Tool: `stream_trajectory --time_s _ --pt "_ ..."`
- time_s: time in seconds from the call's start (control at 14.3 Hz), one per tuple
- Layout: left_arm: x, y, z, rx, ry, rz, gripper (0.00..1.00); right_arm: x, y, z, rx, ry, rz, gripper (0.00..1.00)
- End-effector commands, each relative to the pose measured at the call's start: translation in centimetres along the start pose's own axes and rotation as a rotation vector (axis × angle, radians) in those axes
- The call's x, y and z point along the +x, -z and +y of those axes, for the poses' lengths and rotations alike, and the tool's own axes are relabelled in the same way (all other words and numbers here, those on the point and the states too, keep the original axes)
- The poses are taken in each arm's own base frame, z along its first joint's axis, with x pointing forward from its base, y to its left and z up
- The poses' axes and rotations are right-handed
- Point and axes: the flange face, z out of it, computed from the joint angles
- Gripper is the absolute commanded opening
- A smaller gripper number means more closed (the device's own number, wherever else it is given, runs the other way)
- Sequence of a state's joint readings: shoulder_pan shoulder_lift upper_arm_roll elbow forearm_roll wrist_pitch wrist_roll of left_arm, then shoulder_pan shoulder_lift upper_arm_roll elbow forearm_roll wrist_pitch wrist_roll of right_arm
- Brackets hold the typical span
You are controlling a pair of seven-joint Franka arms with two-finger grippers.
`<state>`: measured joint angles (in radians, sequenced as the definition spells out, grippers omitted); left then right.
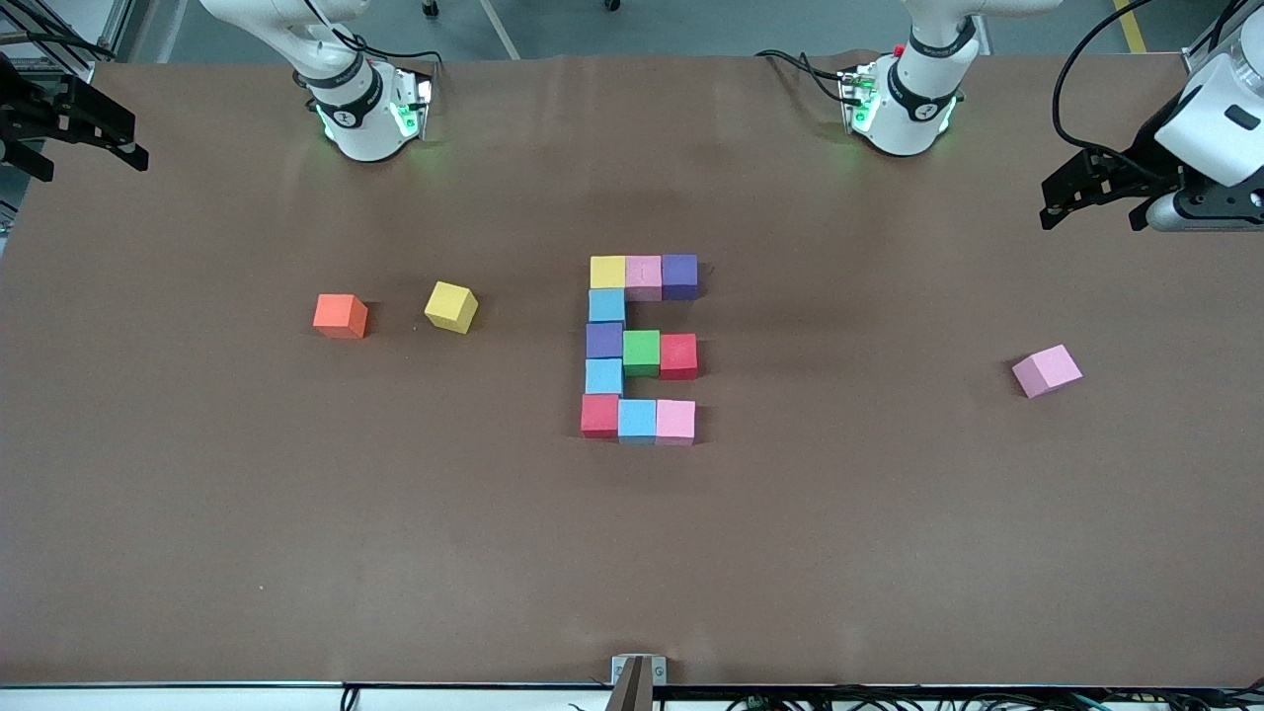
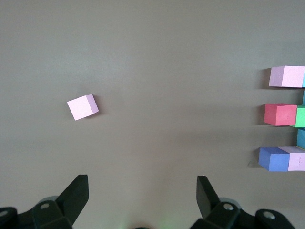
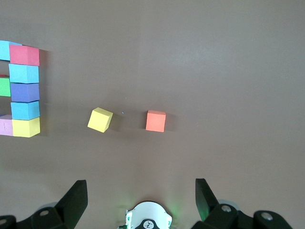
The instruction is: Arrange 11 blocks into digit 3
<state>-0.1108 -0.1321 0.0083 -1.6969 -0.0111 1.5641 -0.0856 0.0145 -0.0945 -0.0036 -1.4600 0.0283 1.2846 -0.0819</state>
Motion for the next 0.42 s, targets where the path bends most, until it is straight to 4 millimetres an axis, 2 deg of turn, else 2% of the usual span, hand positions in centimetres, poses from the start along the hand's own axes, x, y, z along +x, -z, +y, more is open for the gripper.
stream_trajectory --time_s 0.0,0.35 --pt "0.16 0.68 -0.13 -0.008 0.006 0.000 1.00 0.02 0.11 -0.16 0.012 0.005 0.007 1.00" --pt "0.15 0.67 -0.23 -0.006 0.007 -0.001 1.00 -0.03 0.09 0.09 0.011 0.001 0.004 1.00"
